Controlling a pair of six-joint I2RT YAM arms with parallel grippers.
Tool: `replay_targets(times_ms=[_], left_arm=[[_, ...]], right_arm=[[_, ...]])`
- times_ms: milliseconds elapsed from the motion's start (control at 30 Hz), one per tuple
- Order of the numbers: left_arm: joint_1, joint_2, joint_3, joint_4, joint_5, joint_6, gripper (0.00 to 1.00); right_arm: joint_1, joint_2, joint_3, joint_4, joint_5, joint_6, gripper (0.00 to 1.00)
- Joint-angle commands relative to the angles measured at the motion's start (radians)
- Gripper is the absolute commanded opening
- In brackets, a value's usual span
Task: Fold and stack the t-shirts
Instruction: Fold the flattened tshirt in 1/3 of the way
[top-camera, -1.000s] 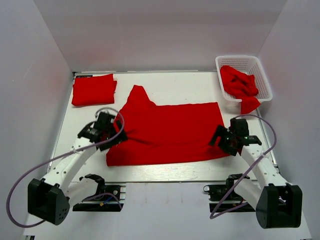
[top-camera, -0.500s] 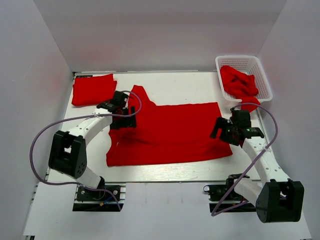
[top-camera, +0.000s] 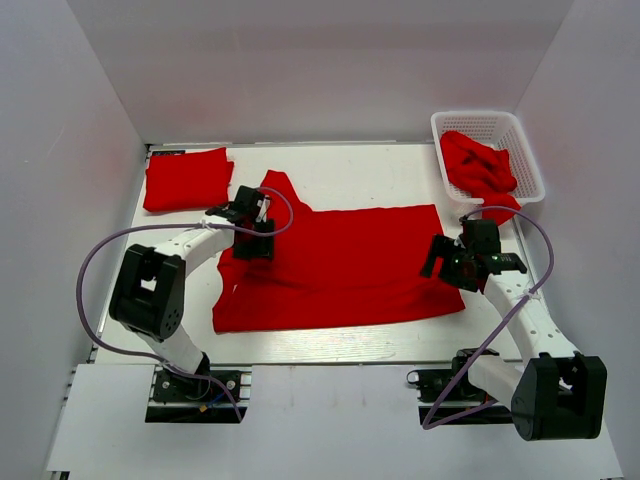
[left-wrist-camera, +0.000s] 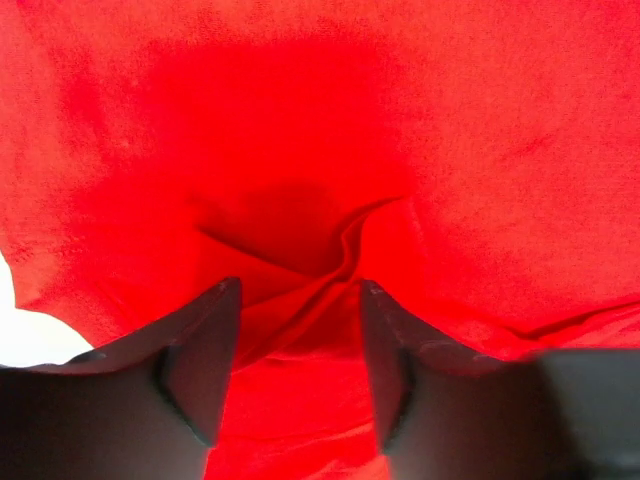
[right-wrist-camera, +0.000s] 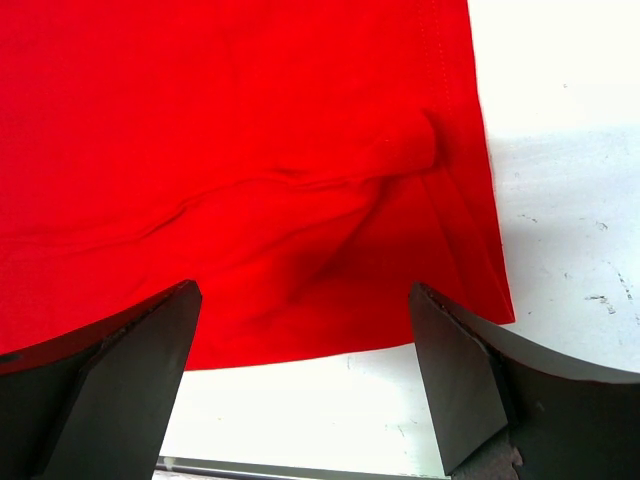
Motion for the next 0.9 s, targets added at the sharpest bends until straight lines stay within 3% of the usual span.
replay_targets(times_ms=[0,100,333,867], left_arm=[[-0.003,-0.013,-0.010,0.036,0.000,0.014,0.58],[-0.003,0.010,-0.010,0.045,0.000,0.014,0.35],[-0.003,-0.012,-0.010,0.120,0.057,0.066,0.00],[-0.012,-0.036,-0.039,0.361,0.294,0.445,0.00]], right_arm=[[-0.004,0.003,0.037,0.012,0.018,-0.020,0.90],[-0.004,0.003,0.040,0.009,0.023,-0.013,0.90],[-0.001,-0.011,0.040,0.012,0.029,-0.005,0.90],[-0.003,-0.007,0.029,0.027,0.010,-0.017,0.90]])
